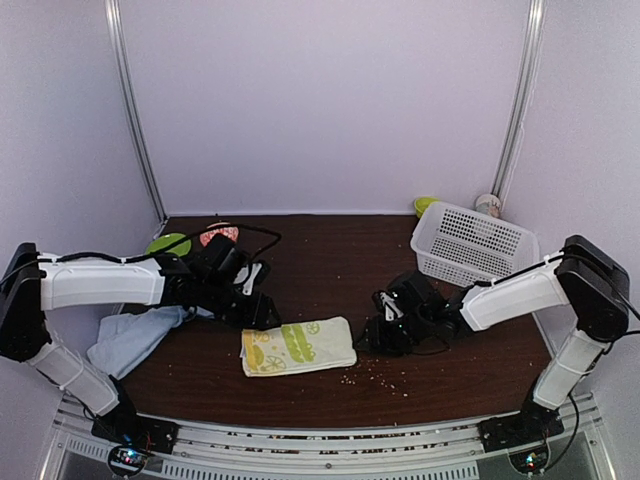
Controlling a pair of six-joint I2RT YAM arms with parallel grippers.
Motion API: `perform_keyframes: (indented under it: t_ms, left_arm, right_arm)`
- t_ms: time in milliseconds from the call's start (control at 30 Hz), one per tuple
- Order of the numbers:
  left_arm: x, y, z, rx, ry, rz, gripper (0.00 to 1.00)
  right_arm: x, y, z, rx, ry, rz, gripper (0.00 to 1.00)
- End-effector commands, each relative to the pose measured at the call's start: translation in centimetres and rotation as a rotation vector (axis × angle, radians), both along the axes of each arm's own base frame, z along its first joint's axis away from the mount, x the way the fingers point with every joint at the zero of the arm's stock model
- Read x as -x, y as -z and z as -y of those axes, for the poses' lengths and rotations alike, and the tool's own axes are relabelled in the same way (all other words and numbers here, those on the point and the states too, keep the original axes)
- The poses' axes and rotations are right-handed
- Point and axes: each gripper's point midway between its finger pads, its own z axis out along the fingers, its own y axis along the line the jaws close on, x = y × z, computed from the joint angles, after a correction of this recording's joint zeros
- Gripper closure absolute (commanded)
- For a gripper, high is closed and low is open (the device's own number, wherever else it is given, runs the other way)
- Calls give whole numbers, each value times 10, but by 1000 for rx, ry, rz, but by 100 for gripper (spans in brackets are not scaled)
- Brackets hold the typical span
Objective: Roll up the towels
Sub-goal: Roll the towel from the center of the board.
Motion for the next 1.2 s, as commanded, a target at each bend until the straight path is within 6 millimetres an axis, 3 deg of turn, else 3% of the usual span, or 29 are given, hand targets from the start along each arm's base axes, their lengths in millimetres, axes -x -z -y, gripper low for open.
perform_keyframes:
  t_ms: [0, 300, 467, 700, 833, 900, 967, 1167]
  left_arm:
    - [-9, 1, -5, -62, -11, 30, 52]
    - [-10, 13, -12, -117, -16, 26, 59]
    - [-10, 11, -8, -109, 1, 30, 60]
    - [-12, 14, -5, -112, 11, 22, 60]
    - [-12, 17, -3, -112, 9, 14, 61]
    - [-11, 19, -3, -110, 9, 10, 61]
    - [-11, 20, -3, -109, 9, 7, 61]
    - [-7, 26, 2, -107, 30, -4, 63]
  right_arm:
    - [-7, -14, -21, -124, 23, 10, 60]
    - [1, 19, -18, -54, 22, -63, 74]
    - [2, 22, -17, -51, 19, -66, 85]
    - [5, 20, -26, -75, -16, -85, 74]
    - [7, 27, -24, -57, -18, -102, 80]
    - [8, 29, -23, -53, -16, -105, 88]
    - [5, 28, -20, -50, 0, -92, 100]
    - [-4, 18, 18, 103, 13, 12, 100]
